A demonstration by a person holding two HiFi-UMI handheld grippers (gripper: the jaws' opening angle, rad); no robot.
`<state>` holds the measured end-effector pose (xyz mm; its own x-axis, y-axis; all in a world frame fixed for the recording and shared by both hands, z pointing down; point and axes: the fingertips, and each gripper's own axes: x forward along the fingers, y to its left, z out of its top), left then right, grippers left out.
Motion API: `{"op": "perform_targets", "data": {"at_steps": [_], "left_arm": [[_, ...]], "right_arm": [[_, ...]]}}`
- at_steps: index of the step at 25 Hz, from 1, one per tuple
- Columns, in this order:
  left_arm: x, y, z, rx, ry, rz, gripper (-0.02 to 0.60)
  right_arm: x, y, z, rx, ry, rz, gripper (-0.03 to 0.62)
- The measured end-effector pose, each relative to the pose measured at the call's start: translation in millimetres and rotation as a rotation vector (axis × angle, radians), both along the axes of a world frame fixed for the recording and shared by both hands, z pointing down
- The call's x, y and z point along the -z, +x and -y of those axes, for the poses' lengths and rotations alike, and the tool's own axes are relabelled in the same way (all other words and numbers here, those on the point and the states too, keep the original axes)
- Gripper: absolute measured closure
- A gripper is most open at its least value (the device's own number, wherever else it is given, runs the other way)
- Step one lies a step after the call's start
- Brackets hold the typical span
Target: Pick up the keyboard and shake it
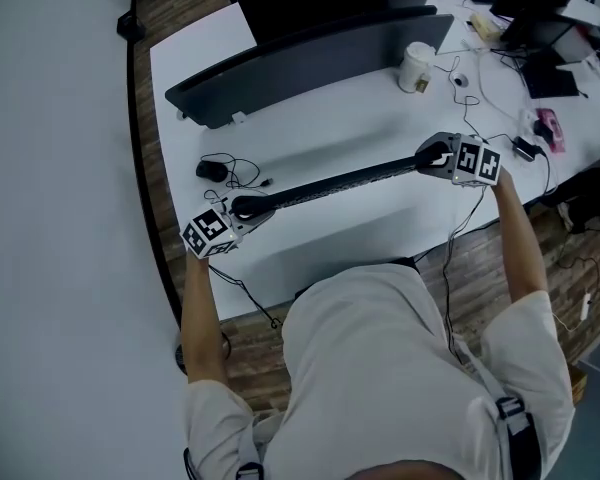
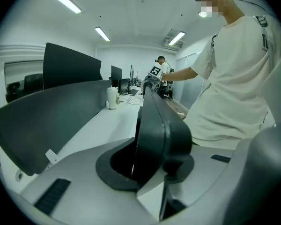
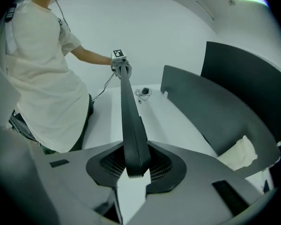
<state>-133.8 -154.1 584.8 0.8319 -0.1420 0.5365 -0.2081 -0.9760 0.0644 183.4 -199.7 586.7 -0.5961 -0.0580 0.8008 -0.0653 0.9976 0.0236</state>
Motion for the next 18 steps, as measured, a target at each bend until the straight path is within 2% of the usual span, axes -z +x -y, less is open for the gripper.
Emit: {"op": "perform_targets", "data": {"at_steps": [7, 12, 15, 18], "left_arm": [[24, 8, 4, -0.038, 0.191, 0.100, 0.483], [28, 6, 13, -0.016, 0.221, 0.141, 0.477], [25, 3, 17, 0.030, 0.272, 0.182, 0.479], [28, 1, 25, 0.078, 0.336, 0.181, 0.476]], "right_arm": [[28, 6, 17, 0.051, 0.198, -0.117, 0.477], [58, 9, 27, 0.054, 0.244, -0.145, 0.480], [75, 11, 29, 0.047, 0.262, -0.144, 0.479], [84, 12, 30, 0.037, 0.287, -0.138, 0.479]]}}
